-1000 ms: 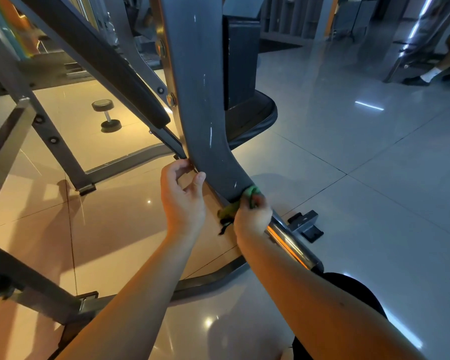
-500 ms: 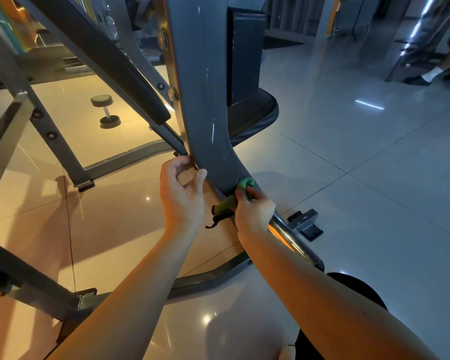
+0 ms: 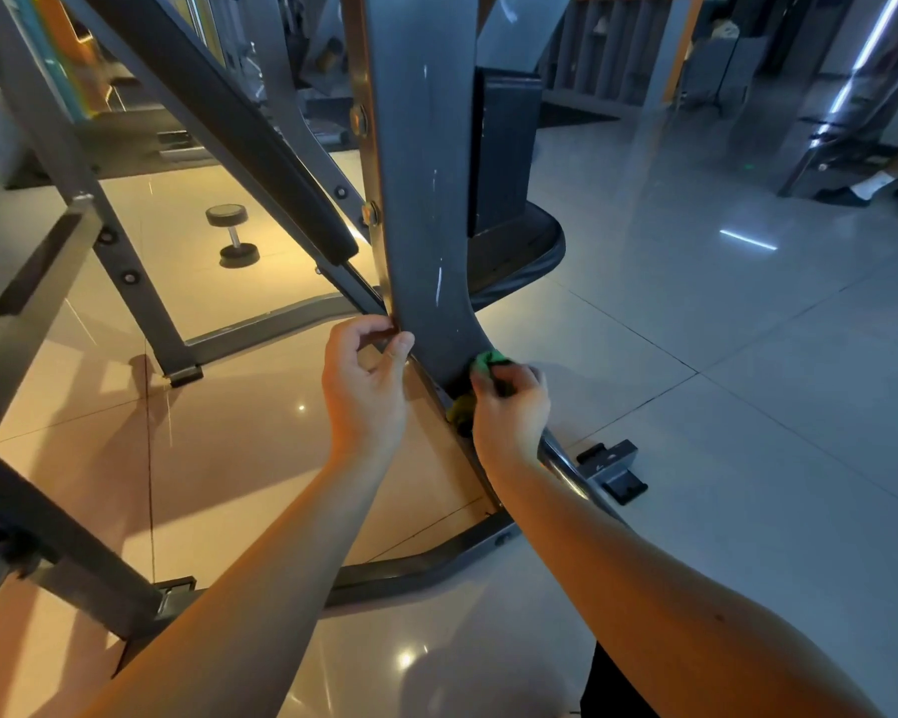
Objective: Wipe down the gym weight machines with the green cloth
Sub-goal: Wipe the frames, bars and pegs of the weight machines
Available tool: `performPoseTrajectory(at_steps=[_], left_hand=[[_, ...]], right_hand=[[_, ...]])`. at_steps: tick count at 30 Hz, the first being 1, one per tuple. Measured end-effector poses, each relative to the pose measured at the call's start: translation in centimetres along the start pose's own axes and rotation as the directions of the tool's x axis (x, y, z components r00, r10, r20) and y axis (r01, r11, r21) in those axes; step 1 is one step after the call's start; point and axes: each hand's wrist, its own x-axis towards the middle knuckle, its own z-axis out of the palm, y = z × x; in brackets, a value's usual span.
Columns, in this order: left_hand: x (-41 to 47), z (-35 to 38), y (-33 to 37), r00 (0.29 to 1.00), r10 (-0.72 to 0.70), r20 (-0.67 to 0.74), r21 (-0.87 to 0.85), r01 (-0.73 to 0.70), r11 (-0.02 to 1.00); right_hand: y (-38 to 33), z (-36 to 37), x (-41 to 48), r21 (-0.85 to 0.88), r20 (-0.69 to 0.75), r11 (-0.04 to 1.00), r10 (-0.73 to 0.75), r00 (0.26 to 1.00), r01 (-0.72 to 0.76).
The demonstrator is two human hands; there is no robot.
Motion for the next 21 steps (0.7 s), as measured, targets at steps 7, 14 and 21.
performPoseTrajectory(at_steps=[7, 14, 21], left_hand=[[0.4, -0.2, 0.2, 1.0, 0.006, -0.01, -0.01, -0.006, 1.0], [0.7, -0.6, 2.1, 1.0, 0.017, -0.016, -0.01, -0.017, 1.0], [2.3, -1.1, 2.3, 0.999, 0.041, -0.025, -0.017, -0.042, 0.999]], right_hand=[[-0.9, 0.8, 0.0, -0.046, 0.06, 0.954, -0.294, 0.954, 0.297], [-1.8, 0.3, 0.3, -0.078, 0.112, 0.99, -0.111, 0.987, 0.12], [-5.8, 2.3, 0.9, 0.036, 0.088, 0.868, -0.497, 0.863, 0.496]])
